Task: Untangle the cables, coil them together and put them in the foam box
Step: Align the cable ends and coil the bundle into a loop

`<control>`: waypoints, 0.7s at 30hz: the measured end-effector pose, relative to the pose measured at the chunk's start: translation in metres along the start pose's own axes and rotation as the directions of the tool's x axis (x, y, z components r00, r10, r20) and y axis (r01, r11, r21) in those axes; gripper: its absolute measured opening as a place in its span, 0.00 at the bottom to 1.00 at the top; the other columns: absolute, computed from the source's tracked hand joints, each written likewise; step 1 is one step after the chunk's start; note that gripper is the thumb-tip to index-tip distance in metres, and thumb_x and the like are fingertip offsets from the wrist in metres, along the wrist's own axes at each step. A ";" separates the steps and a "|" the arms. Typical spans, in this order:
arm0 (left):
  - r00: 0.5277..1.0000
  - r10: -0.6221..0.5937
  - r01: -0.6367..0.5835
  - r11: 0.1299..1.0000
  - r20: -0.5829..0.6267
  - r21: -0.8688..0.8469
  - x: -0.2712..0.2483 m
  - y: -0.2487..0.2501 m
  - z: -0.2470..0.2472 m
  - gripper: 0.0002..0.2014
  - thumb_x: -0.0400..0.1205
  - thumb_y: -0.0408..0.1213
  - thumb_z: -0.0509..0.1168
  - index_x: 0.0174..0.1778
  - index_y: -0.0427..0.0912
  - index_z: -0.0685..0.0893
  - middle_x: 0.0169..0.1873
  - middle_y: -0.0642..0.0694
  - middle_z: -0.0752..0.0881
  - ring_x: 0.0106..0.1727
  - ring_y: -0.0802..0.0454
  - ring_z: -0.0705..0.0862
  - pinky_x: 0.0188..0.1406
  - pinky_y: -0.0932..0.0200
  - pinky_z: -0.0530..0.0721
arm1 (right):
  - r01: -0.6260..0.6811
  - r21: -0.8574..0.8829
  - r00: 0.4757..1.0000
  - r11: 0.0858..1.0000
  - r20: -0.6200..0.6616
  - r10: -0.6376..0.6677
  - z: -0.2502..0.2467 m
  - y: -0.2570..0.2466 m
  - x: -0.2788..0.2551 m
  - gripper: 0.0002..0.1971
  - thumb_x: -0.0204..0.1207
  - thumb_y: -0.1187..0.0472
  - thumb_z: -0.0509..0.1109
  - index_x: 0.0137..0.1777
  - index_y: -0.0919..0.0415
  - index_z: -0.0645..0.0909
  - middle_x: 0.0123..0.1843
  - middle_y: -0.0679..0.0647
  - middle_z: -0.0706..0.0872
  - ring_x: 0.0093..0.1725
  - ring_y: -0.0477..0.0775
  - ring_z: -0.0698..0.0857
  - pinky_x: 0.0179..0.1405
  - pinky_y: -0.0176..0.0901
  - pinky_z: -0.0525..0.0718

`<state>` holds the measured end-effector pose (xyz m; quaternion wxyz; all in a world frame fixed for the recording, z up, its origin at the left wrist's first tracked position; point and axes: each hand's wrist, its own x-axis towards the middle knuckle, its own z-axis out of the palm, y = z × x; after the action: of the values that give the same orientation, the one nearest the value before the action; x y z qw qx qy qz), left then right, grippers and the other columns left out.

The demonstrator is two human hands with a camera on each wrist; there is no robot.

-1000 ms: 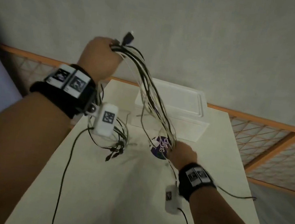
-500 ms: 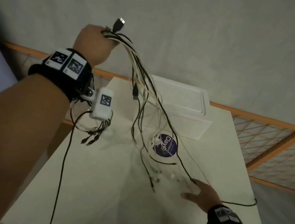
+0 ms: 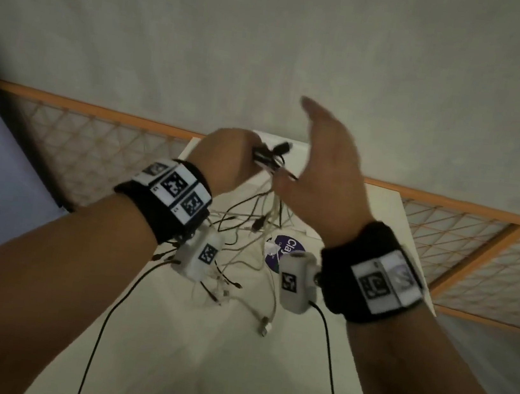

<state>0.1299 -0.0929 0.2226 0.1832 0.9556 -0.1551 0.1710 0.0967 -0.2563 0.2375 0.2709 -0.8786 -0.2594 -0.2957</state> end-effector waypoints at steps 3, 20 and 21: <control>0.972 0.163 -0.159 0.986 0.171 -0.040 -0.010 0.010 0.018 0.09 0.80 0.31 0.61 0.51 0.31 0.83 0.42 0.35 0.87 0.39 0.42 0.83 0.38 0.56 0.79 | -0.010 -0.143 0.919 0.990 0.389 0.065 0.033 -0.007 0.003 0.40 0.70 0.67 0.65 0.82 0.67 0.55 0.71 0.63 0.77 0.69 0.62 0.77 0.74 0.57 0.68; 0.957 0.037 0.047 0.959 0.289 -0.280 -0.023 0.002 0.050 0.53 0.79 0.30 0.66 0.81 0.54 0.27 0.55 0.33 0.81 0.44 0.47 0.82 0.62 0.48 0.82 | 0.009 -0.389 0.855 0.921 0.480 0.195 0.053 -0.004 -0.033 0.07 0.77 0.64 0.58 0.53 0.62 0.73 0.35 0.50 0.77 0.32 0.55 0.75 0.32 0.44 0.71; 0.949 0.093 0.016 0.939 0.300 -0.343 -0.024 0.000 0.053 0.54 0.78 0.28 0.66 0.81 0.57 0.28 0.45 0.36 0.83 0.38 0.47 0.81 0.59 0.48 0.84 | -0.011 -0.376 0.842 0.927 0.497 0.212 0.049 -0.003 -0.033 0.05 0.77 0.65 0.58 0.50 0.60 0.72 0.32 0.49 0.75 0.31 0.54 0.74 0.27 0.43 0.67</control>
<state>0.1231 -0.1088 0.1673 0.3160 0.9209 -0.2282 -0.0078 0.0911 -0.2330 0.1831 0.0412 -0.9738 -0.2131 -0.0681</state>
